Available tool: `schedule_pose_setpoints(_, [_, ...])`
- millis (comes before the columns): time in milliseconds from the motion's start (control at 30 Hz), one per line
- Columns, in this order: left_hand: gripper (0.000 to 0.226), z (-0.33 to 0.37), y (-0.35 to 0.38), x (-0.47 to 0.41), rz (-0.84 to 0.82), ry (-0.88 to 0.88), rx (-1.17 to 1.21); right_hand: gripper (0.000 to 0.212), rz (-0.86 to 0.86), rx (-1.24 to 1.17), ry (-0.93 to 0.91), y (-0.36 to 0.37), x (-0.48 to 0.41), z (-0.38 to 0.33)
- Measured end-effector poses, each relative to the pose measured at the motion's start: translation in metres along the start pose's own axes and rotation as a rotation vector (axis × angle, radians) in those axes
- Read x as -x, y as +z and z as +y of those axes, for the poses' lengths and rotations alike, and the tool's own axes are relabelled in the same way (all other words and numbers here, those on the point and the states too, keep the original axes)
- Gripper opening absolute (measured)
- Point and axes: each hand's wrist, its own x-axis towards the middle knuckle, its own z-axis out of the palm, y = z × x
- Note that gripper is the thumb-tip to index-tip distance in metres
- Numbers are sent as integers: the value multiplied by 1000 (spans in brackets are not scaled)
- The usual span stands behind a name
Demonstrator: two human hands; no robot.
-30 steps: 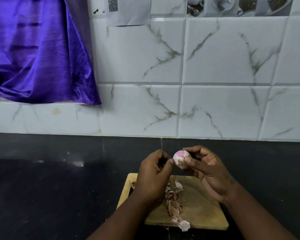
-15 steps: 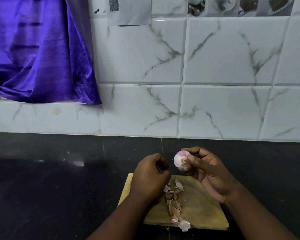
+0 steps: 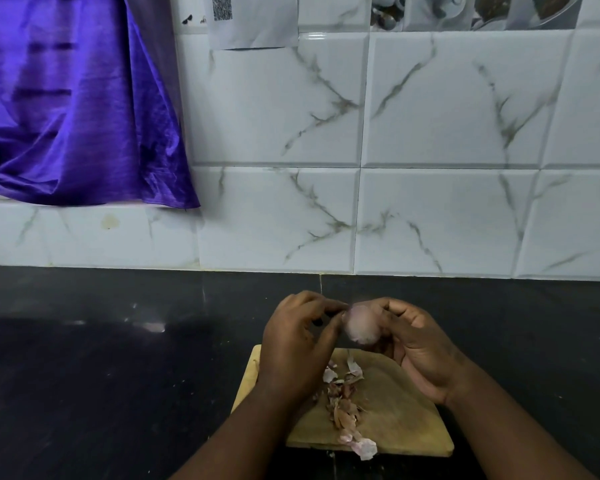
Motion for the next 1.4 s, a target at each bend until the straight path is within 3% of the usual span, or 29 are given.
schedule_pose_setpoints(200, [23, -1, -1, 0, -16, 192, -158, 43, 33, -10, 7, 3, 2, -1])
schedule_pose_setpoints(400, [23, -5, -1, 1, -69, 307, -253, 60, 92, 189, -46, -2, -2, 4])
schedule_pose_setpoints(633, [20, -2, -1, 1, -159, 247, -229, 44, 126, 269, -48, -1, -2, 6])
schedule_pose_setpoints(1167, [5, 1, 4, 1, -156, 93, -139, 42, 66, 226, -72, 3, -1, 6])
schedule_pose_setpoints(1300, [5, 2, 4, 1, -154, 35, -71, 47, 54, 228, -101, 2, -2, 7])
schedule_pose_setpoints(1400, [9, -1, 5, 1, -113, -26, -33, 62, 35, 225, -106, 4, -1, 5])
